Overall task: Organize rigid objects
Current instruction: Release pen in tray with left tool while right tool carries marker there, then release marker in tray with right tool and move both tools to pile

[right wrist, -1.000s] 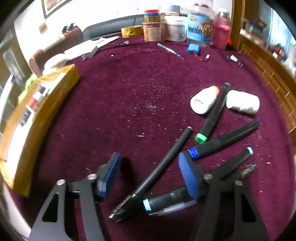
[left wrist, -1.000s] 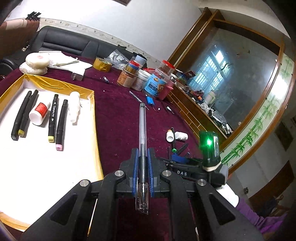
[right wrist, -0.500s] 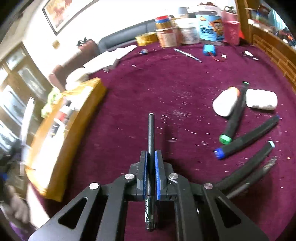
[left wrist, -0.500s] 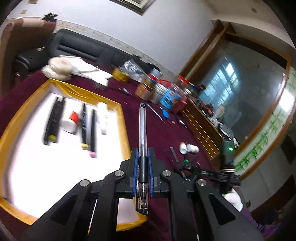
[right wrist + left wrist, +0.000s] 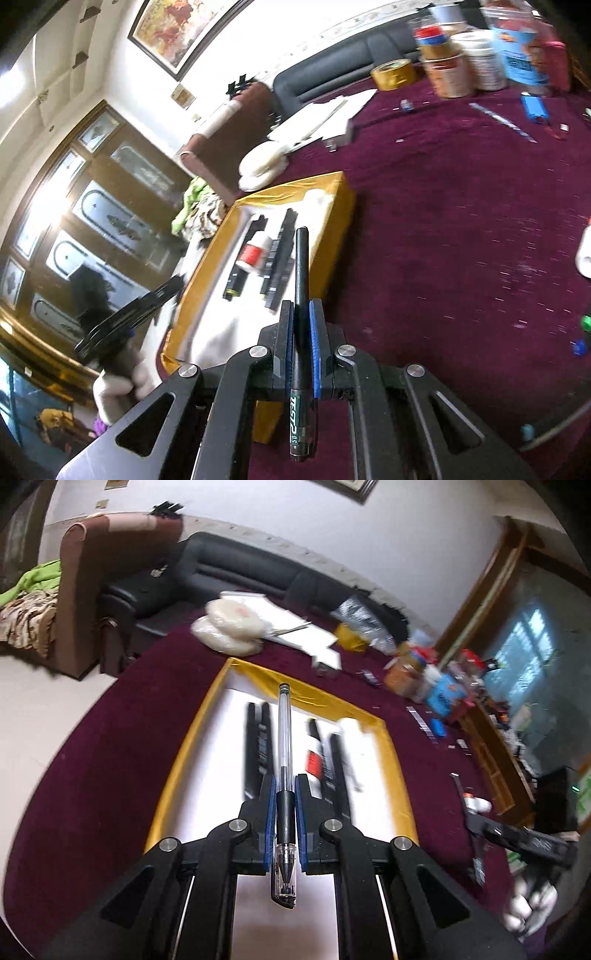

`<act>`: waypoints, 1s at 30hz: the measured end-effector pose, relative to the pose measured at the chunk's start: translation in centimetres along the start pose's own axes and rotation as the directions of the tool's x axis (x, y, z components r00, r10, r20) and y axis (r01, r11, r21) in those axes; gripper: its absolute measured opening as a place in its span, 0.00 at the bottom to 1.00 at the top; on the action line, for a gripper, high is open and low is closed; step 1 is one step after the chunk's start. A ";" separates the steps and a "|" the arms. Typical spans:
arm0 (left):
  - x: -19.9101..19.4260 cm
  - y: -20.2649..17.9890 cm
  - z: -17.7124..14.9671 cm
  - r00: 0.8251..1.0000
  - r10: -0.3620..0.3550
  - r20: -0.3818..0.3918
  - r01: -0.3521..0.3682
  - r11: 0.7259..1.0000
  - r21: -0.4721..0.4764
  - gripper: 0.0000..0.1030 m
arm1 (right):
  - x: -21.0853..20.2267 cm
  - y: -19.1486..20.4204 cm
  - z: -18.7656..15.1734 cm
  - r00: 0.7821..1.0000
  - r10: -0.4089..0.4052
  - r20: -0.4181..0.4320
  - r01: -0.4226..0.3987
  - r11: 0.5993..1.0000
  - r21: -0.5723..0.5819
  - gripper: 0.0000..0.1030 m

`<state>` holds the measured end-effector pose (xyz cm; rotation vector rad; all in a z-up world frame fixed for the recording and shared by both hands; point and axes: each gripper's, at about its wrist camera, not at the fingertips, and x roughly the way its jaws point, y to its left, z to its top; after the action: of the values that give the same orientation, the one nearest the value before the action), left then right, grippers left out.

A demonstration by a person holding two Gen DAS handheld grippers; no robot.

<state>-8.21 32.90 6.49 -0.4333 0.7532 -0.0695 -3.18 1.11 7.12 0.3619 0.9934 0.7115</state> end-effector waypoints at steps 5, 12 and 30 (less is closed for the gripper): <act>3.8 1.1 1.8 0.993 0.088 -0.081 -0.088 0.996 0.003 0.07 | 3.1 2.2 0.8 0.999 0.020 -0.039 -0.020 1.000 -0.003 0.07; 6.6 2.1 2.2 0.977 0.138 -0.162 -0.141 0.990 -0.005 0.07 | 7.2 3.2 1.1 0.995 -0.002 -0.104 0.003 1.000 0.009 0.07; -0.4 1.7 0.6 1.000 0.012 -0.012 -0.012 0.998 -0.059 0.46 | 10.1 4.0 1.2 0.978 -0.181 -0.099 0.180 0.983 -0.027 0.07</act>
<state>-8.21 34.74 6.44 -0.4846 0.7712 -0.0387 -0.12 11.04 3.72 0.2179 1.0995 0.5778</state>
